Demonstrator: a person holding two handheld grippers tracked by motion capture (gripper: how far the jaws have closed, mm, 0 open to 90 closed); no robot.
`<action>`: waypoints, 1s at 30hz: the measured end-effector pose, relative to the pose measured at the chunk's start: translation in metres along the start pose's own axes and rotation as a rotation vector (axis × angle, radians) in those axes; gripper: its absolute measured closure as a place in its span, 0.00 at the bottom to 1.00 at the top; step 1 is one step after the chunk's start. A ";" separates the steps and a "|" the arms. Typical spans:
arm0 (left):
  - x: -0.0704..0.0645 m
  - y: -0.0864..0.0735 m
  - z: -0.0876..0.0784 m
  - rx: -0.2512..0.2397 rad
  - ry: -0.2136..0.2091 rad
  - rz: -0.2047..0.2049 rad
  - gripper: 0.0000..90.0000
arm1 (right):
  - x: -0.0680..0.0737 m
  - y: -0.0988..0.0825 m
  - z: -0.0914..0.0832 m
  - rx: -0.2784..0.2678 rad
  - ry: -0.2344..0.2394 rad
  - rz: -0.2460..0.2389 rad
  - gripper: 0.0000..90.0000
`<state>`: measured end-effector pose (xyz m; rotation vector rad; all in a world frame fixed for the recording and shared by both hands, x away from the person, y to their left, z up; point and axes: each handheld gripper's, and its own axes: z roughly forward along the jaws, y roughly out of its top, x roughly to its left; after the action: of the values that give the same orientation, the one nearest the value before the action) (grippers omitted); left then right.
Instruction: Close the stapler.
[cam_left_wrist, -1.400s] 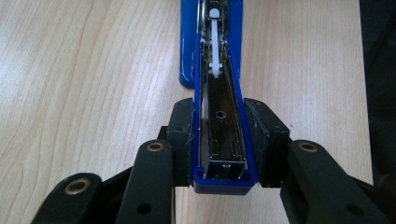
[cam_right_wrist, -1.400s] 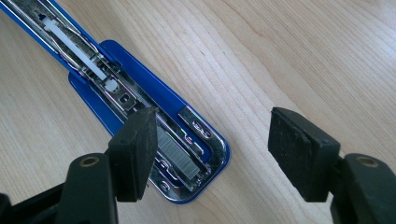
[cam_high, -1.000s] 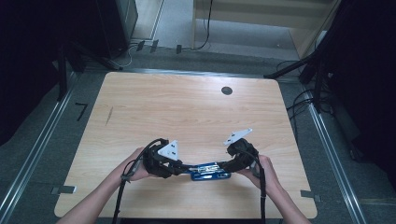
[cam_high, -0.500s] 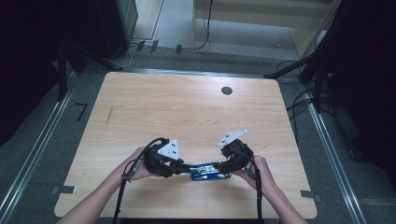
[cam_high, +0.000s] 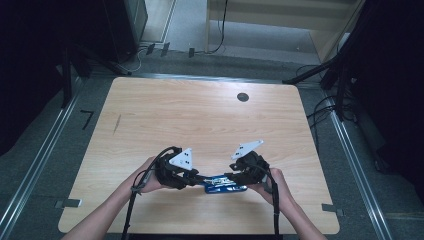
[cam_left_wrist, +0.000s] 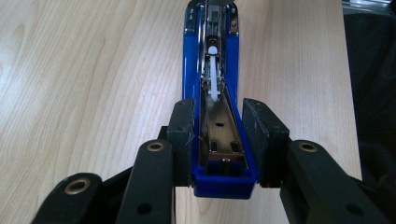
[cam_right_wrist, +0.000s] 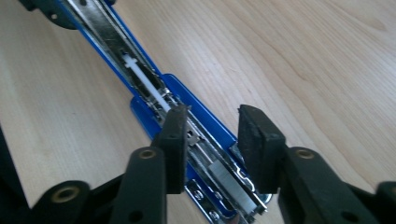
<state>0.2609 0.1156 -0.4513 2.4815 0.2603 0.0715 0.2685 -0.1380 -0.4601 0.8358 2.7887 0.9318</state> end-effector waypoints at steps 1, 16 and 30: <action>0.000 0.001 0.000 -0.008 -0.001 -0.003 0.74 | 0.001 0.000 0.000 -0.001 0.004 -0.006 0.76; -0.002 0.003 -0.001 -0.007 0.009 0.007 0.74 | 0.029 0.015 0.018 -0.068 0.059 -0.088 0.94; -0.005 0.000 -0.004 -0.027 0.014 -0.016 0.69 | 0.044 0.023 0.036 -0.064 0.074 -0.139 0.98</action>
<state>0.2558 0.1170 -0.4483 2.4527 0.2832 0.0855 0.2508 -0.0803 -0.4714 0.6026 2.8185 1.0418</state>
